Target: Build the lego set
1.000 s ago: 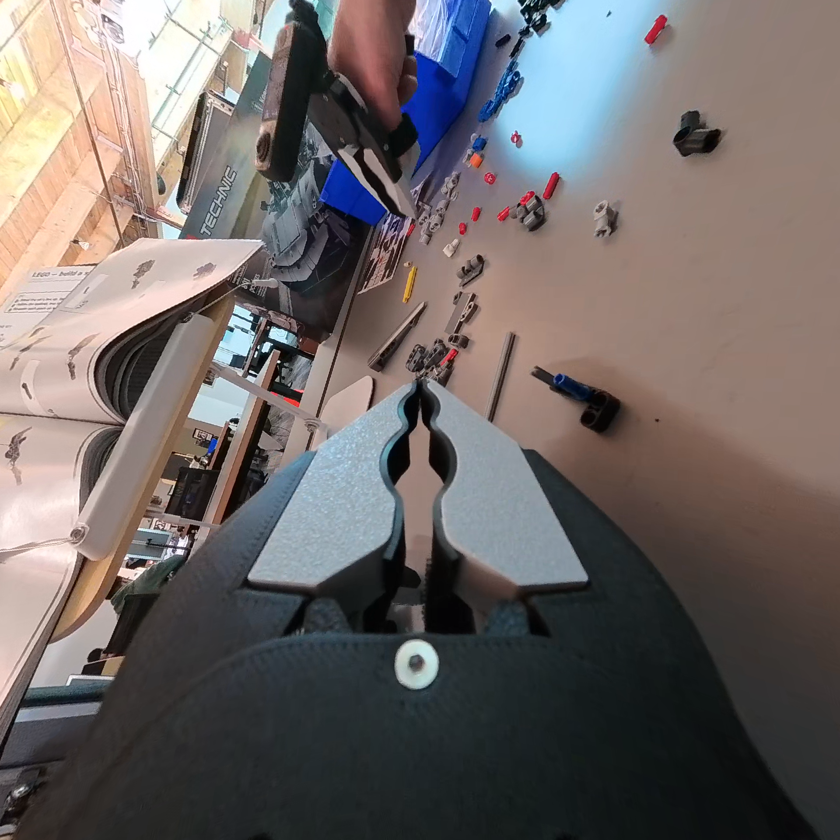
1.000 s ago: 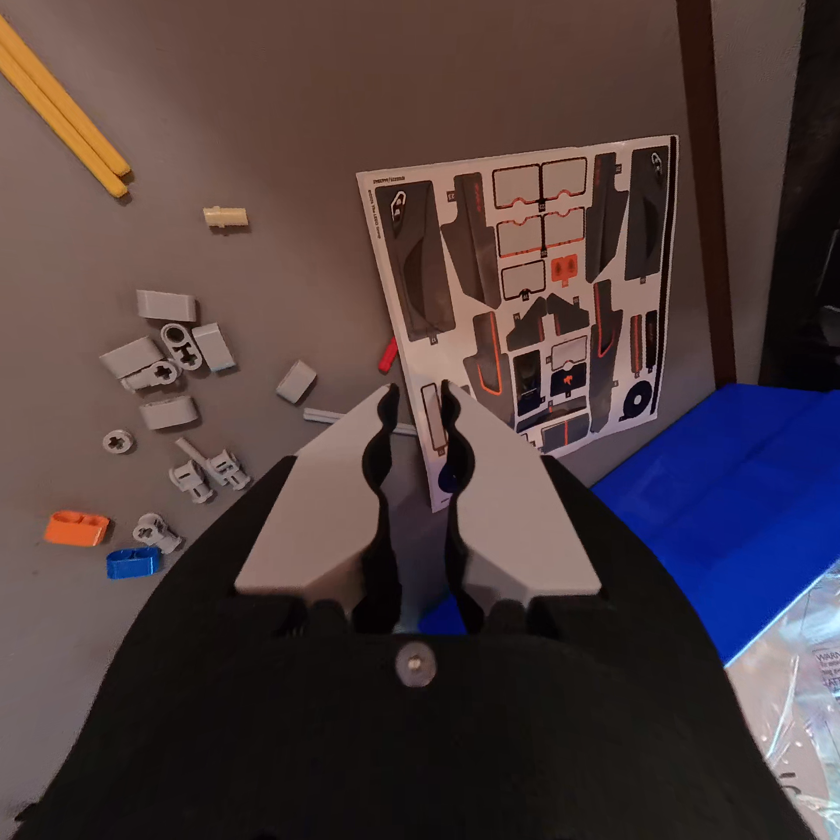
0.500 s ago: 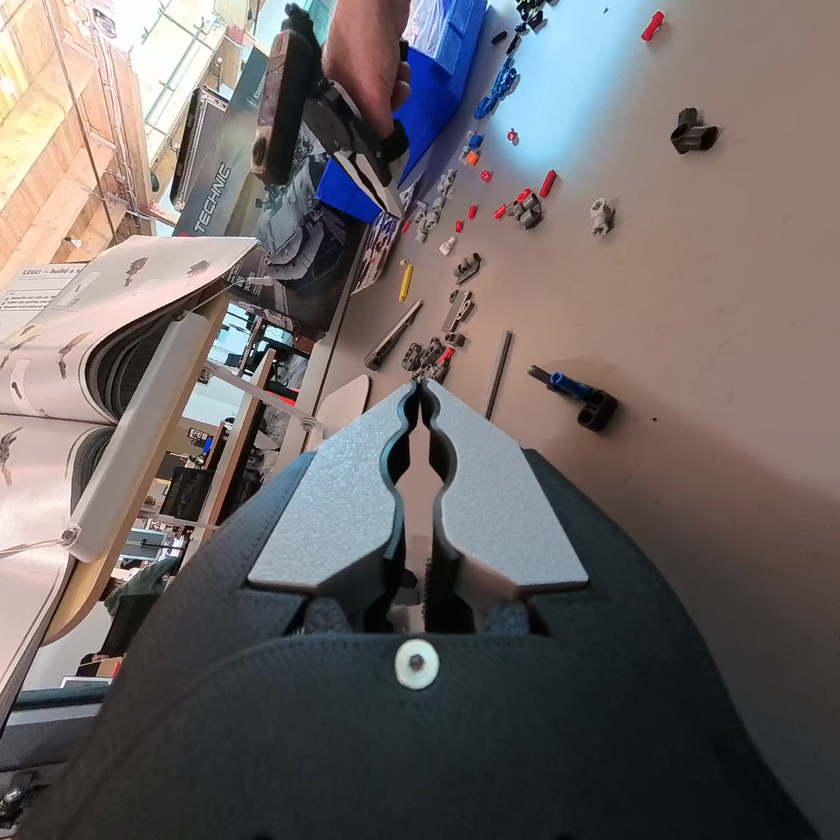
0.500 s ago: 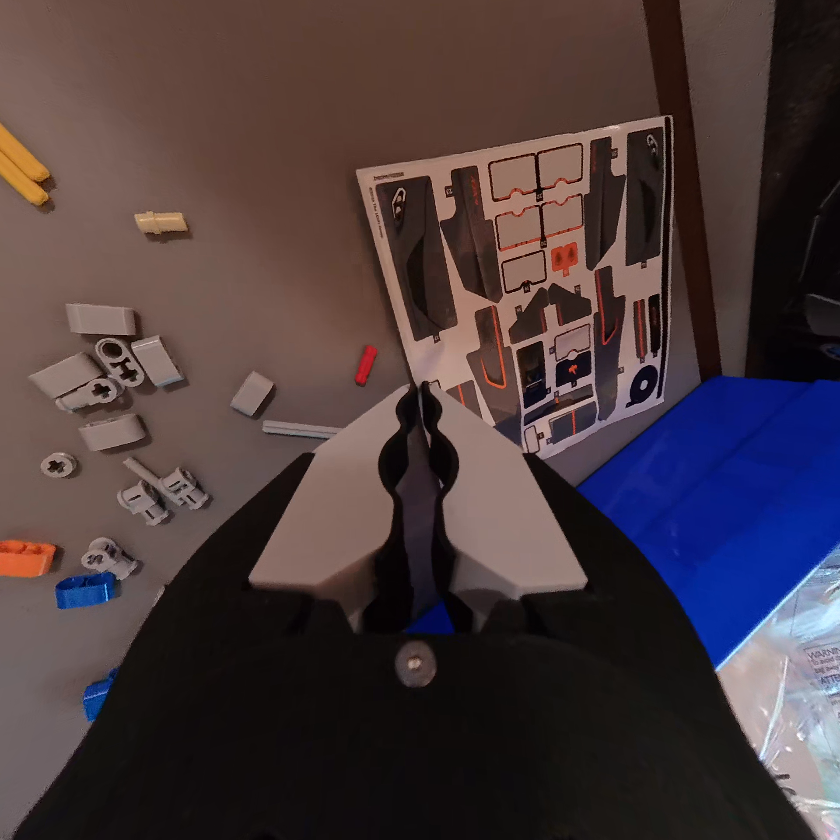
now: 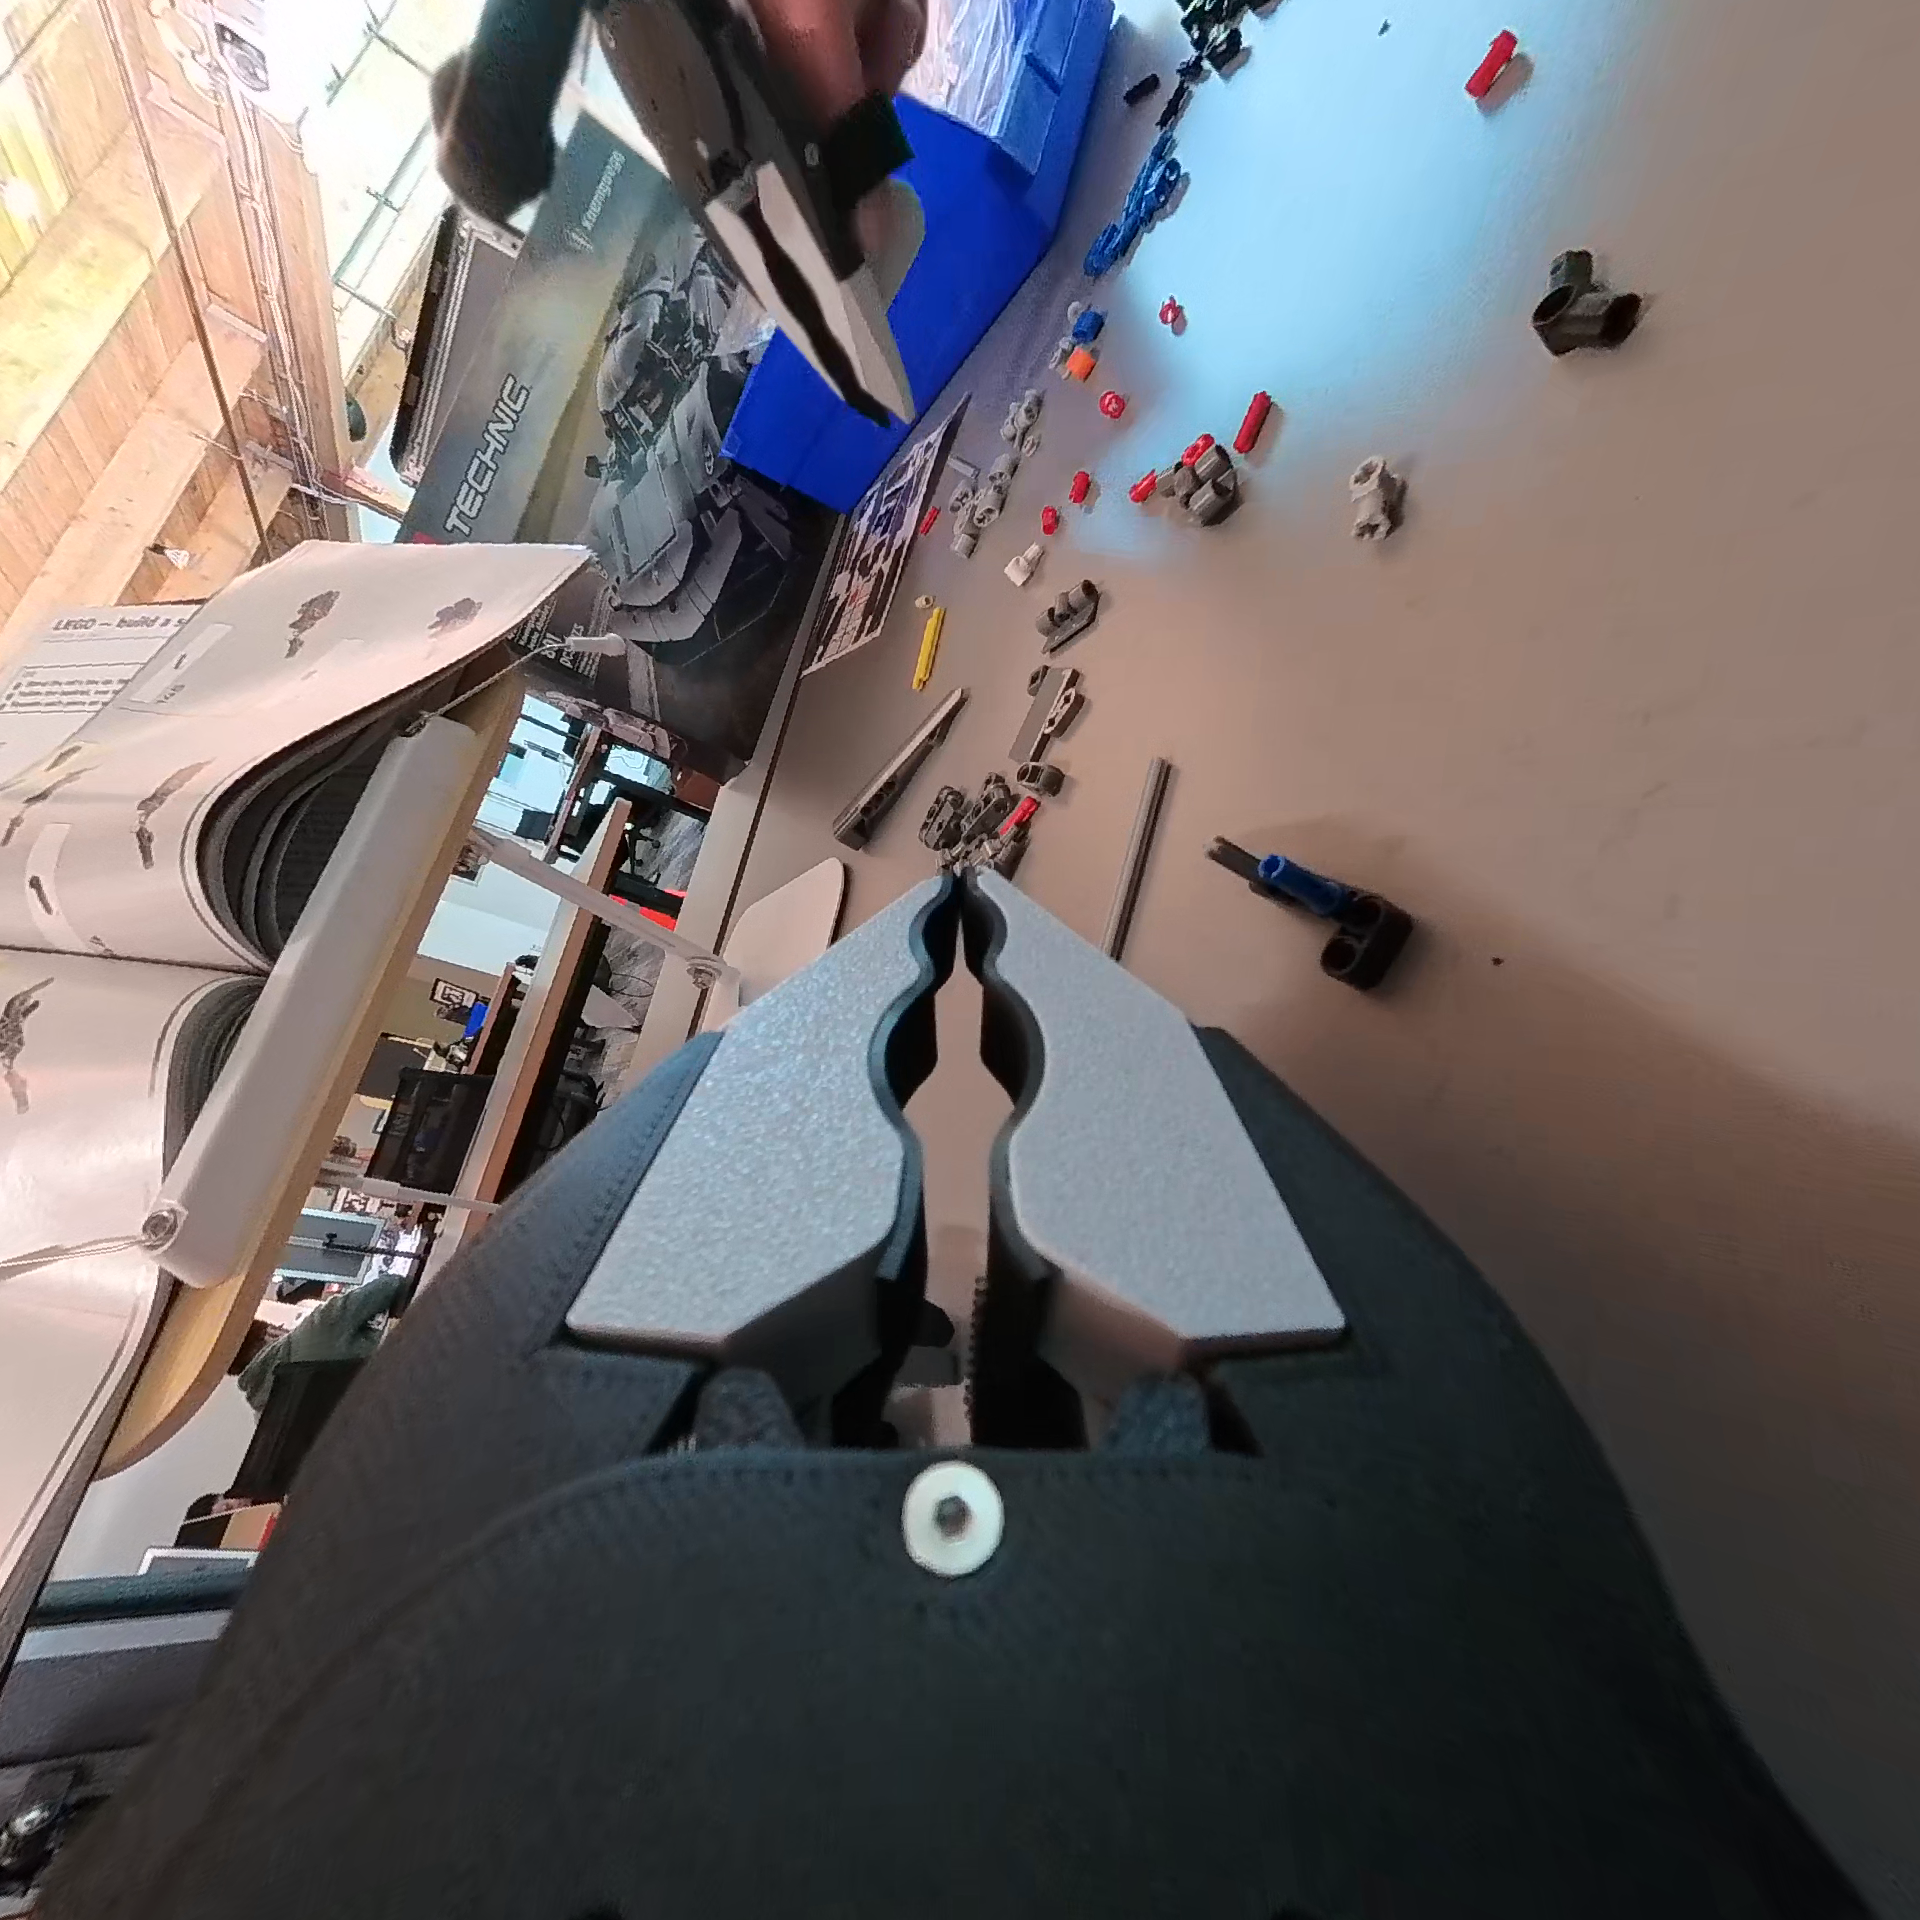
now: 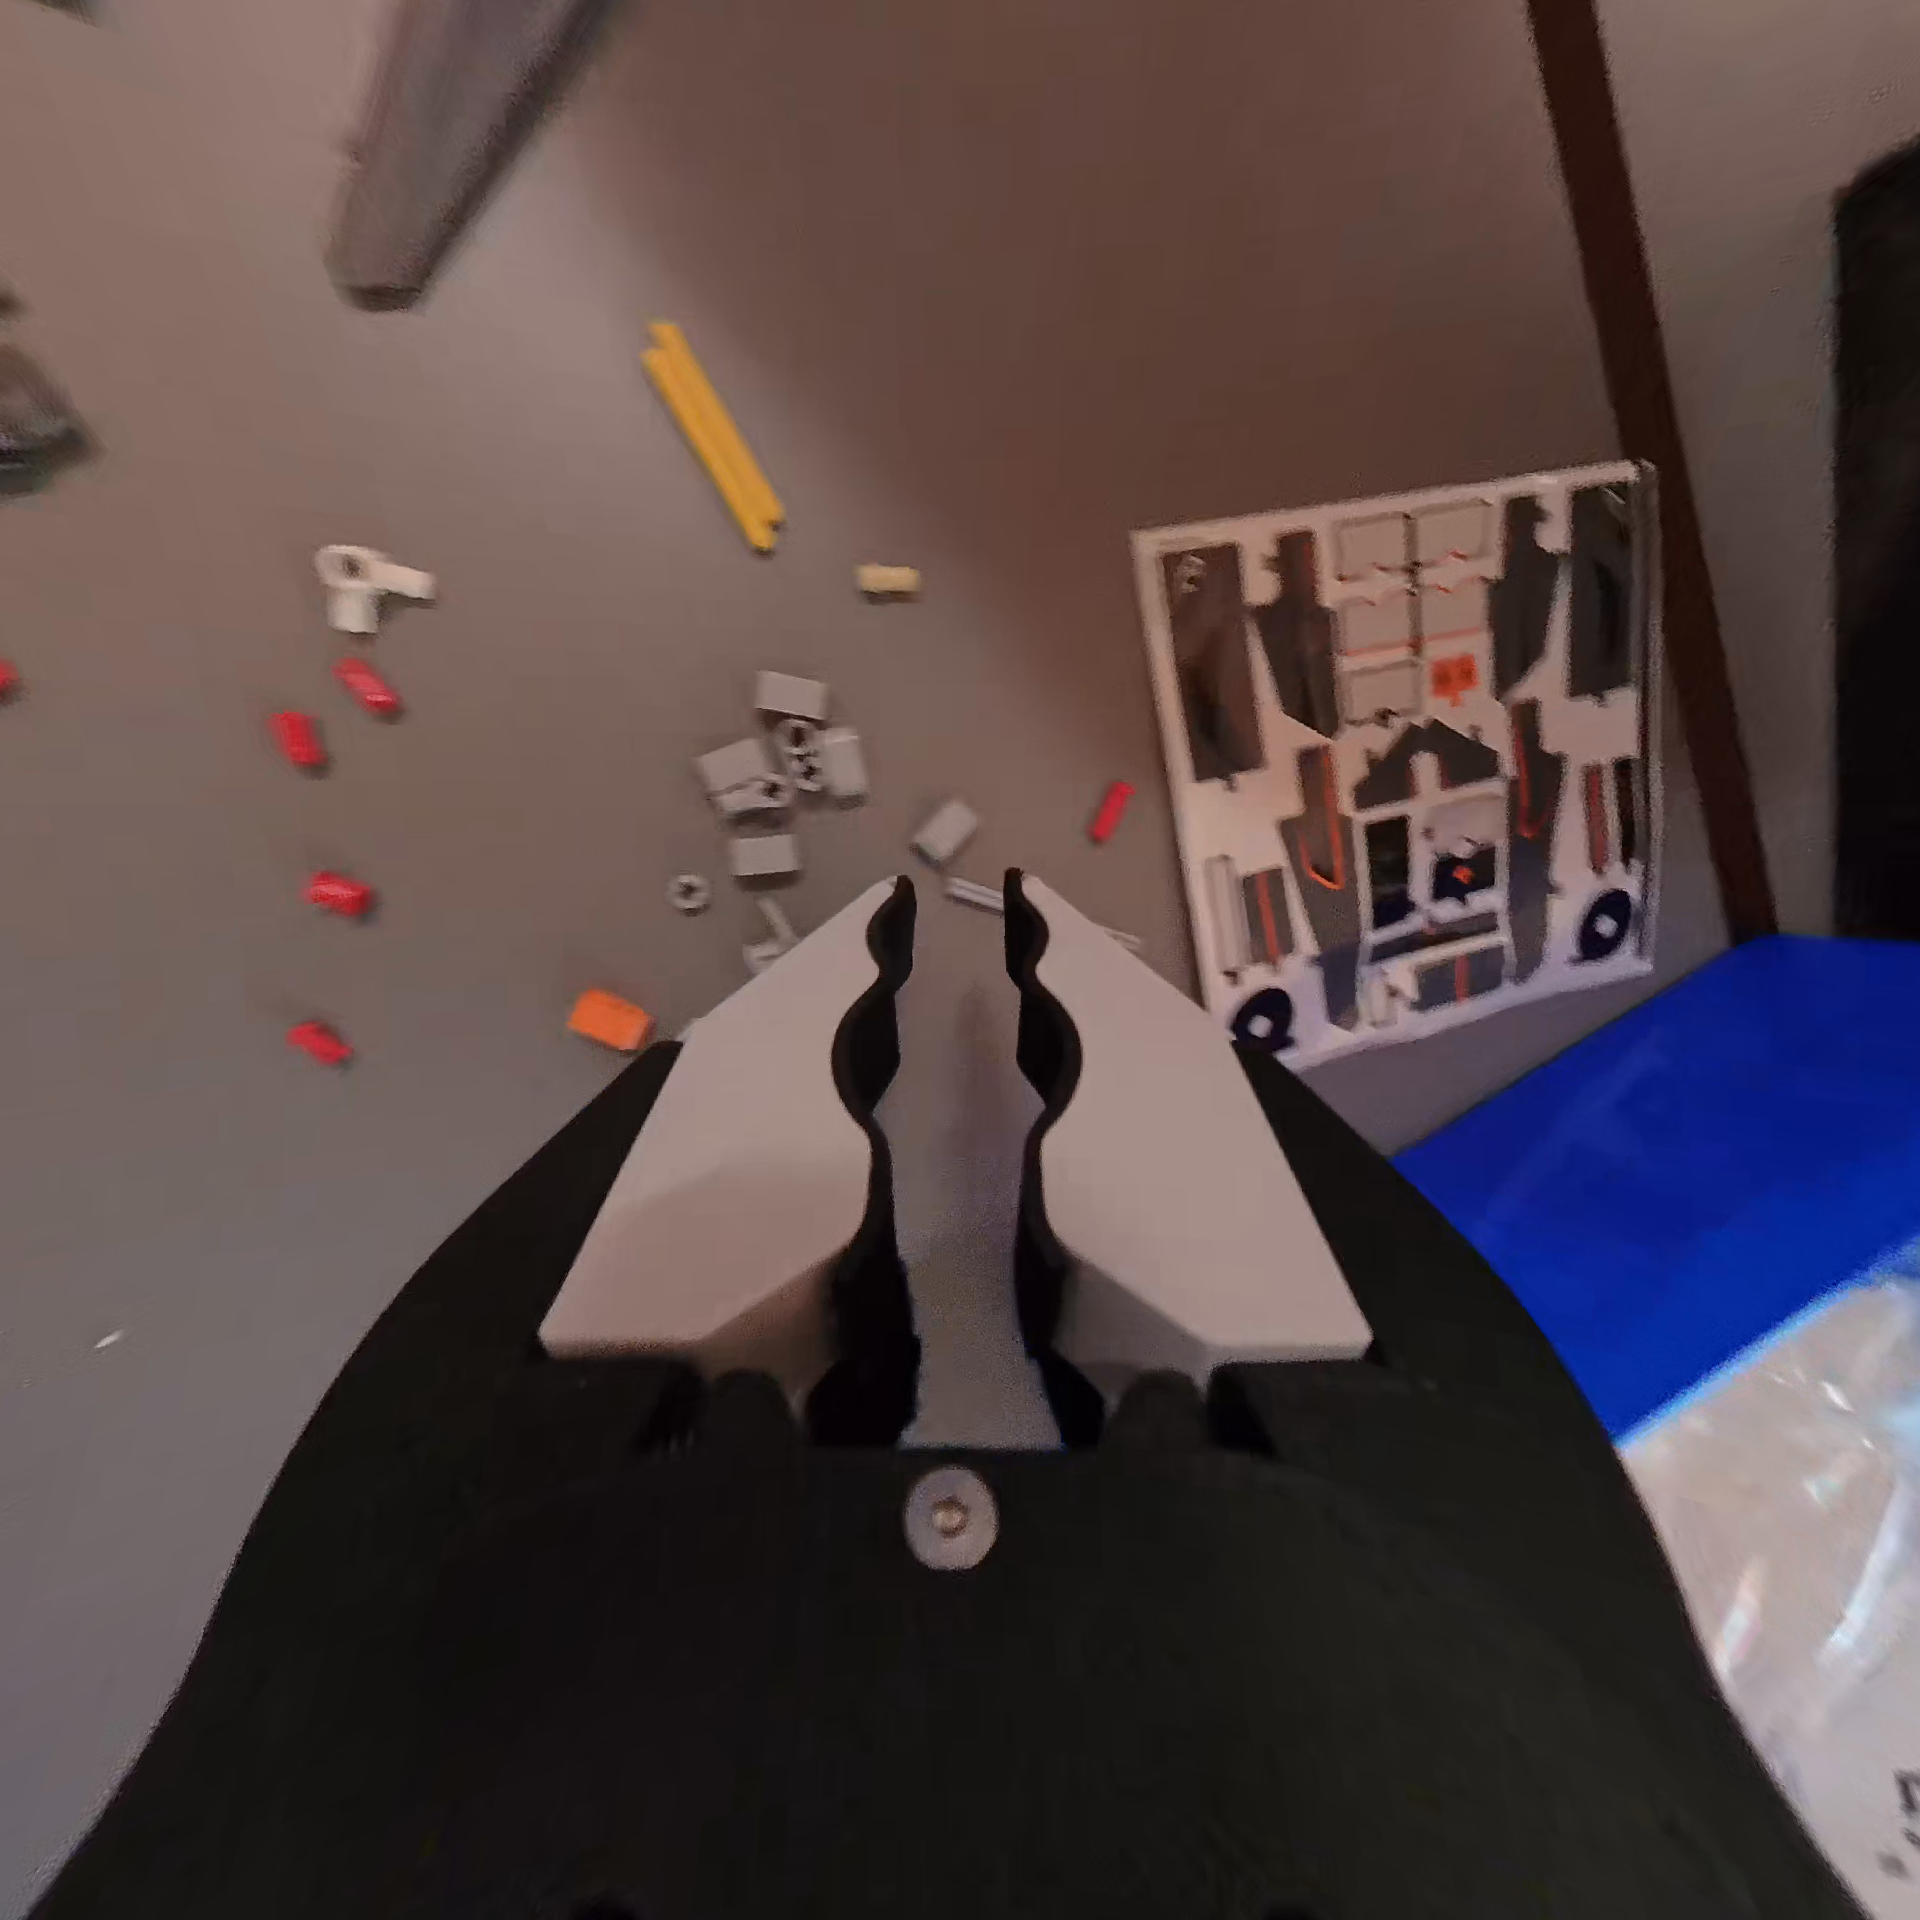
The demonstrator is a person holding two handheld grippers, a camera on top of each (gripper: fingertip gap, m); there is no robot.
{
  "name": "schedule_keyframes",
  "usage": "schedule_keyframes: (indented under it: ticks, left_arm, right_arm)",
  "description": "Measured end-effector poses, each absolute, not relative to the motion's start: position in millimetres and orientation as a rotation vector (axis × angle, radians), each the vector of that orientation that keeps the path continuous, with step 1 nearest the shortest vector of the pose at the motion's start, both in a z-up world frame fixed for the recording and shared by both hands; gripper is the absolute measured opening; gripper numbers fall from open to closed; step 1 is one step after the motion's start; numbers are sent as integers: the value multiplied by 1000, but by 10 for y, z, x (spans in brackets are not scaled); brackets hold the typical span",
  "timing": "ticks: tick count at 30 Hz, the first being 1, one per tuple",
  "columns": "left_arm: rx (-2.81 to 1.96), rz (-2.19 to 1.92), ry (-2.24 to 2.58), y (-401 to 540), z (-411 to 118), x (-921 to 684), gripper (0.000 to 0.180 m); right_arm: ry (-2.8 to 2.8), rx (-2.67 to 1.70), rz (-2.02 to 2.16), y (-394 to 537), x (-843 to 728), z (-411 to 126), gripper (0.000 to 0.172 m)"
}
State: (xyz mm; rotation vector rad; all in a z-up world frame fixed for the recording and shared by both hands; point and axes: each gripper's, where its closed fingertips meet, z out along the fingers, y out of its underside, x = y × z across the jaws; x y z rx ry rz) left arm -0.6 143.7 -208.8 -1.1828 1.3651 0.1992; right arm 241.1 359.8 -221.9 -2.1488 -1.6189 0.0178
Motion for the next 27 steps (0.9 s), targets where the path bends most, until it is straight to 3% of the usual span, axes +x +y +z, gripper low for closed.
schedule_keyframes:
  ticks: [12,19,27]
  left_arm:
    - [-1178,206,1371,1431,-2095,5,0]
    - [-1163,224,1373,1416,-2078,6,0]
    - [-1157,208,1368,1395,-2050,9,0]
  right_arm:
    - [-1717,-2078,102,3129,2218,-2115,17]
    - [-1741,-2113,51,3129,2275,-2318,21]
    - [-1551,-2085,-45,2971,2710,-1802,19]
